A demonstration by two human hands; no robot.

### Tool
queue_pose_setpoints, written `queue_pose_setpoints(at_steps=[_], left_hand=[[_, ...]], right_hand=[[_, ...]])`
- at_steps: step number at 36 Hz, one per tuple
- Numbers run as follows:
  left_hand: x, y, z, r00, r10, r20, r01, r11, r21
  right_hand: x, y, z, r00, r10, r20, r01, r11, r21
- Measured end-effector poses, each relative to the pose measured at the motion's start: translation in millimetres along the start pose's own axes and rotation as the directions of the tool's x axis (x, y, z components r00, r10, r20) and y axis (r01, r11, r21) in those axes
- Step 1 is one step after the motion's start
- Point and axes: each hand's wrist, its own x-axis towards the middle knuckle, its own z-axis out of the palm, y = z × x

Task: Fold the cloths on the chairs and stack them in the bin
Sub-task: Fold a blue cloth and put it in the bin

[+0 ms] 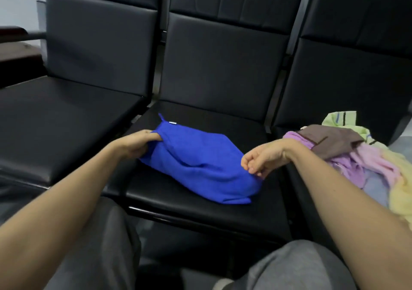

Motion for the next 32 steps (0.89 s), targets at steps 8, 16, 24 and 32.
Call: queue_pose_setpoints(at_steps=[8,16,24,32], left_hand=[[0,4,-3,0.993,-0.102,-0.067,0.122,0.803,0.583],[10,19,8,0.960,-0.279,0.037,0.163,0.658,0.735],[21,20,24,0.964,-0.264,-0.014,0.150,0.502,0.852],[15,16,35,0.948,-0.318,0.022,0.203,0.654,0.729]], right_hand=[[58,22,33,0.752,-0.184,-0.633,0.193,0.980,-0.054],[68,-8,36,0.804,-0.334,-0.491,0.157,0.917,-0.366],[67,-17,40,0.935,-0.064,-0.350,-0.149,0.822,-0.549],[64,7,34,0.880,-0.077,-0.469,-0.187,0.851,-0.490]])
